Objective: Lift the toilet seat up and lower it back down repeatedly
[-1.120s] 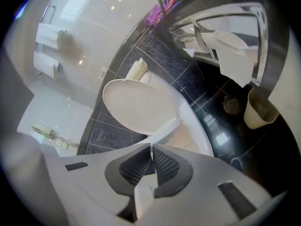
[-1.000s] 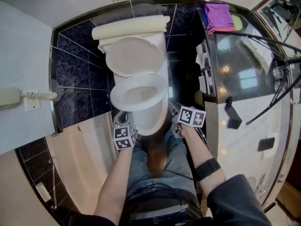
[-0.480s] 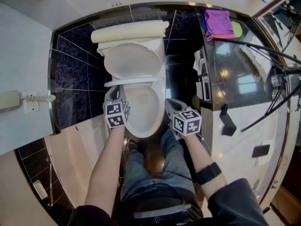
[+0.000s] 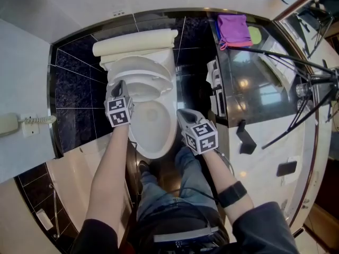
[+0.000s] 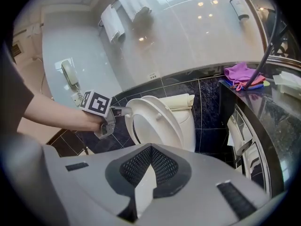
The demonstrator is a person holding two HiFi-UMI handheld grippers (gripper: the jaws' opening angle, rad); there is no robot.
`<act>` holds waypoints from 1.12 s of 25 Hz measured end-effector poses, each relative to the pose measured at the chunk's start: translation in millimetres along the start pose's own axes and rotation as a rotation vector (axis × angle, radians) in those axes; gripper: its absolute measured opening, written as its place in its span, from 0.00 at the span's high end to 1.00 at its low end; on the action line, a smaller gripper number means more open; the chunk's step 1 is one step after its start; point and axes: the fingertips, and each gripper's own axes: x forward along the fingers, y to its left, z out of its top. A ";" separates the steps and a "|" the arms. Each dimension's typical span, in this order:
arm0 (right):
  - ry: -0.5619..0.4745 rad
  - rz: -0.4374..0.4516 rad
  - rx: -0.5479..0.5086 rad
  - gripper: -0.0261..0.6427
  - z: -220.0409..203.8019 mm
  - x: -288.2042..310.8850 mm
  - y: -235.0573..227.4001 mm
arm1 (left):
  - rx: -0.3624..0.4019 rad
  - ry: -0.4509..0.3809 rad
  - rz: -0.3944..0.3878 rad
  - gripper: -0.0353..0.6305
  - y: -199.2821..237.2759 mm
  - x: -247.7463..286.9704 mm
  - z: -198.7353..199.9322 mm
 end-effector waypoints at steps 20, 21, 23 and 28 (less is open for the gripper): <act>-0.038 -0.029 -0.049 0.95 35.6 -30.6 35.5 | 0.066 -0.027 -0.063 0.95 -15.6 -116.6 12.1; -0.040 -0.038 -0.053 0.95 36.7 -35.4 39.3 | 0.070 -0.032 -0.072 0.95 -16.6 -127.4 12.4; -0.043 -0.060 -0.057 0.94 36.2 -46.7 46.5 | 0.080 -0.041 -0.089 0.95 -18.4 -148.9 10.7; -0.058 -0.125 -0.059 0.94 27.5 -78.4 65.1 | 0.085 -0.085 -0.107 0.95 -12.8 -202.8 7.3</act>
